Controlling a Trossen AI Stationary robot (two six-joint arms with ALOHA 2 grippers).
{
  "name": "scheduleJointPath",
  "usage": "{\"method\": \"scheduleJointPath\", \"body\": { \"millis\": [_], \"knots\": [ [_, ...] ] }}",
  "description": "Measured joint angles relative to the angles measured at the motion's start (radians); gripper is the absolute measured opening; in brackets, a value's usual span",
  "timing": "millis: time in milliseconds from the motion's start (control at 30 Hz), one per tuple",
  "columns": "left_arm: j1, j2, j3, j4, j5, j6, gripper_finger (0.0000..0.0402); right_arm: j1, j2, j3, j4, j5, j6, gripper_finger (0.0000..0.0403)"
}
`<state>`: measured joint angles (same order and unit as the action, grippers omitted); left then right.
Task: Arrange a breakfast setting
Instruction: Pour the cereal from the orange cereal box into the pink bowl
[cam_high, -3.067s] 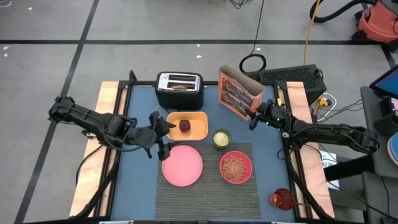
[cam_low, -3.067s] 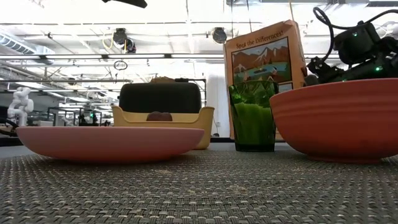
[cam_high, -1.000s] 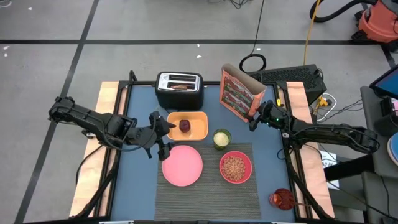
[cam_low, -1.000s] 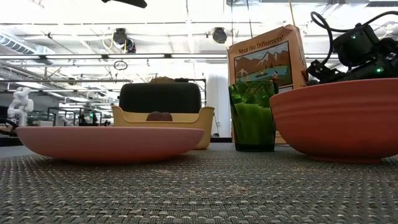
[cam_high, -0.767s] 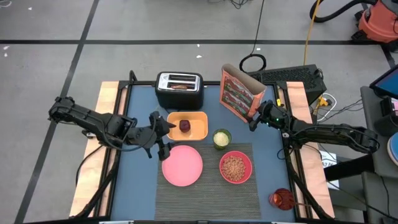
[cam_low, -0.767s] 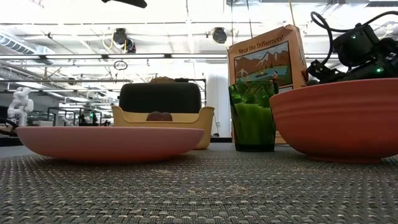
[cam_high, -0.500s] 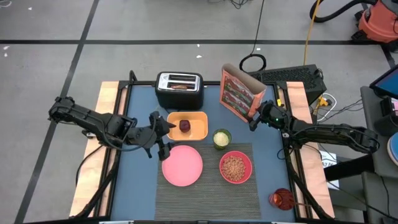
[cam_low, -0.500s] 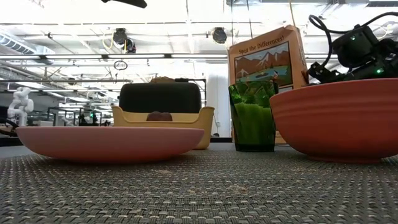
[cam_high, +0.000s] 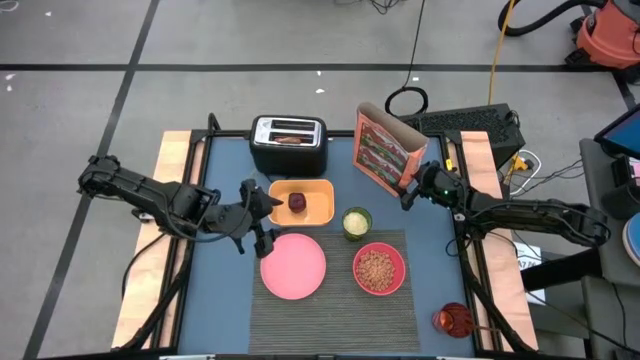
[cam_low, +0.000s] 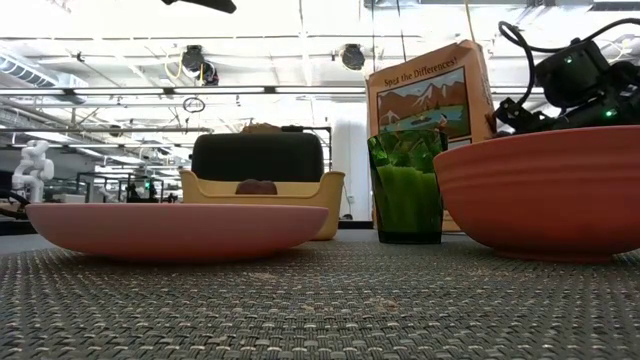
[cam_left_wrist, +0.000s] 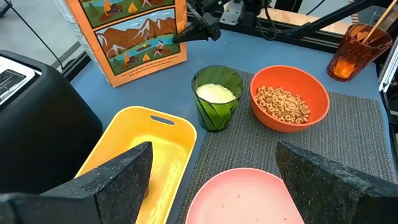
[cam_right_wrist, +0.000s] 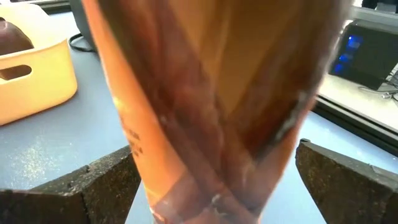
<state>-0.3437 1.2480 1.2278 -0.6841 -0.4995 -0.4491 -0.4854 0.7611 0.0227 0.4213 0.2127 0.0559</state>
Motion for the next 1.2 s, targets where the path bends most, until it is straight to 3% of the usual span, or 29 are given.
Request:
{"method": "scheduleJointPath", "body": {
  "millis": [733, 900, 1200],
  "knots": [
    [0.000, 0.000, 0.000, 0.000, 0.000, -0.028, 0.0344, 0.001, -0.026, 0.081, -0.001, 0.004, -0.063, 0.0400],
    [0.000, 0.000, 0.000, 0.000, 0.000, -0.030, 0.0344, 0.001, -0.060, 0.082, -0.006, 0.081, -0.097, 0.0400],
    [0.000, 0.000, 0.000, 0.000, 0.000, -0.049, 0.0344, 0.001, -0.140, 0.083, -0.007, 0.075, -0.096, 0.0400]
  ]
}}
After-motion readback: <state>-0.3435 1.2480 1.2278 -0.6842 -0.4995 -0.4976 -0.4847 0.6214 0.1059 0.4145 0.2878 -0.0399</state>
